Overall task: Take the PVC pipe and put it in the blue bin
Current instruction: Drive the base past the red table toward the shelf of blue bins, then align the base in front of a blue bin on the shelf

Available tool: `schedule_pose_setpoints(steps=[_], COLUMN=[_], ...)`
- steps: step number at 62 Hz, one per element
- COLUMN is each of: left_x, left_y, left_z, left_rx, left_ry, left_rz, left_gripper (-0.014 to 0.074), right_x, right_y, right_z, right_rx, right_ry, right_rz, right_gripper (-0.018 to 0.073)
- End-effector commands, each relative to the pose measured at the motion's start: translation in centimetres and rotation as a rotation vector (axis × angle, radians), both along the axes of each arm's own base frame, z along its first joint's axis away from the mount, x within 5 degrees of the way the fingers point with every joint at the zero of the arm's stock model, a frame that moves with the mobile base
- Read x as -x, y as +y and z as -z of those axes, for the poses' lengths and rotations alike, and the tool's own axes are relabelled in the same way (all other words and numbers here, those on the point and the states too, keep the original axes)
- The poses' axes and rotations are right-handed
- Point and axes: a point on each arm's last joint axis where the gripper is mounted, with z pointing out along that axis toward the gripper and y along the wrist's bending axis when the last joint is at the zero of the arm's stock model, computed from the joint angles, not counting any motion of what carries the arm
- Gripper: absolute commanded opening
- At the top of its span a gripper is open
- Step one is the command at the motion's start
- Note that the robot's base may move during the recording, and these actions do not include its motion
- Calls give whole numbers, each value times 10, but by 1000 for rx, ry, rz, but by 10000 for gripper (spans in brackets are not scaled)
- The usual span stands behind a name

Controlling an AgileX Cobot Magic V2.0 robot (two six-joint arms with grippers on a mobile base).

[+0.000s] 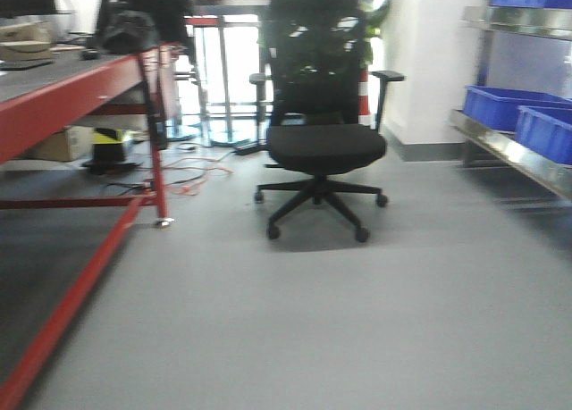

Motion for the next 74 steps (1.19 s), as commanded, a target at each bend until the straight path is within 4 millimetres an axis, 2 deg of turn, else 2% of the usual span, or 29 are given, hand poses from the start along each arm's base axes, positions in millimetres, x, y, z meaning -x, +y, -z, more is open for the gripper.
schedule_pose_setpoints(steps=[1,74], left_x=[2,2], left_y=[0,0], left_z=[-3,-3], left_rx=[0,0], left_ry=[-29,-29], left_rz=[1,1], left_gripper=[-111,-111], right_x=[1,1], right_y=[0,0], right_z=[-2,-2], right_rx=[-3,-3], right_ry=[-29,-29], right_rz=[0,0], right_gripper=[-162,-162])
